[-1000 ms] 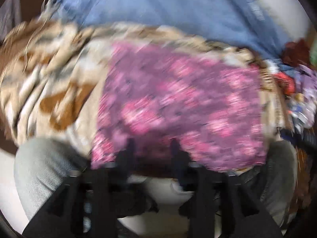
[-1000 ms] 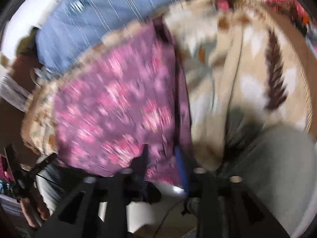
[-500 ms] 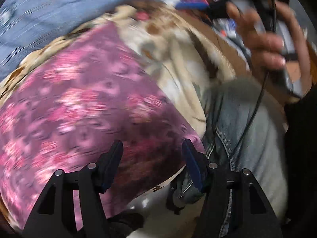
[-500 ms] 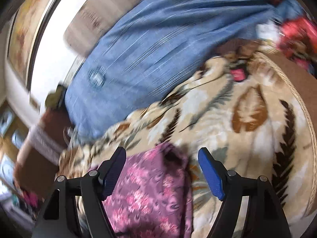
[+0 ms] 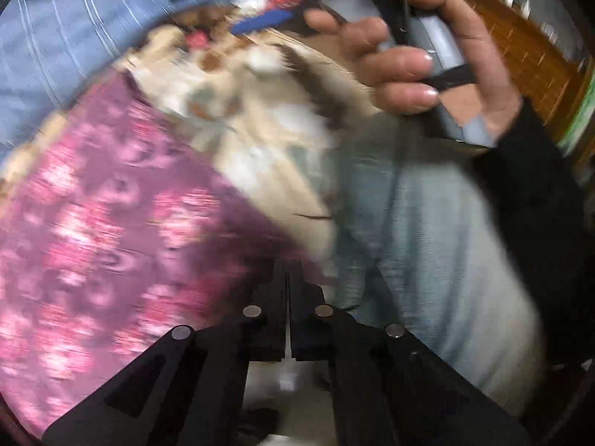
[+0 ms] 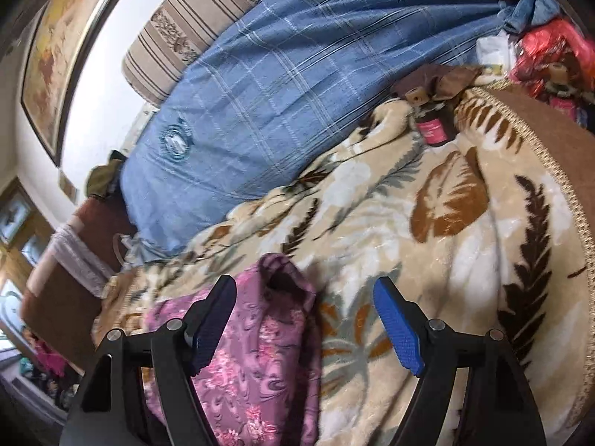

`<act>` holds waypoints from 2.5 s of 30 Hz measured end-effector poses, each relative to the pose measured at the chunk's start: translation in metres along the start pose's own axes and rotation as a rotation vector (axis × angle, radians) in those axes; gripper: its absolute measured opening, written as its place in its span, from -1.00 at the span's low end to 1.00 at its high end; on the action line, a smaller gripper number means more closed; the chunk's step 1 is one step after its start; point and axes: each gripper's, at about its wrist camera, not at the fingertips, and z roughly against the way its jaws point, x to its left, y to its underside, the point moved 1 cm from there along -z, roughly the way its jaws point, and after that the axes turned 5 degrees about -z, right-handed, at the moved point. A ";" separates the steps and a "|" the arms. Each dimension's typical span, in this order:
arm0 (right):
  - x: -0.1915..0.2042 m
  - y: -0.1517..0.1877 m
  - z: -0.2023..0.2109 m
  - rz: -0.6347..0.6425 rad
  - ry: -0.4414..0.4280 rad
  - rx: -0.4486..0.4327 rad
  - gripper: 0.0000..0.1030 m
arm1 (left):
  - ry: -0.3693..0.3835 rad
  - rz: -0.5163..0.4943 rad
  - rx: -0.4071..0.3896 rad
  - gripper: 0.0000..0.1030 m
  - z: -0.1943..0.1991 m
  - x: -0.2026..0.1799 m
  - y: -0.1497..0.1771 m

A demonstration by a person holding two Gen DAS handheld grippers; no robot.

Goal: Fold small clothes

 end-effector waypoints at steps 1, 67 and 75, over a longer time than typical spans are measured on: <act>-0.001 -0.001 0.000 -0.009 -0.011 0.003 0.53 | -0.047 -0.017 0.028 -1.00 -0.009 -0.001 0.001; -0.023 0.033 -0.100 -0.266 -0.137 0.396 0.44 | -0.051 0.429 -0.079 -0.84 0.017 0.043 0.028; -0.012 0.044 -0.110 -0.257 -0.057 0.429 -0.78 | 0.060 0.507 -0.178 -0.85 0.037 0.067 0.031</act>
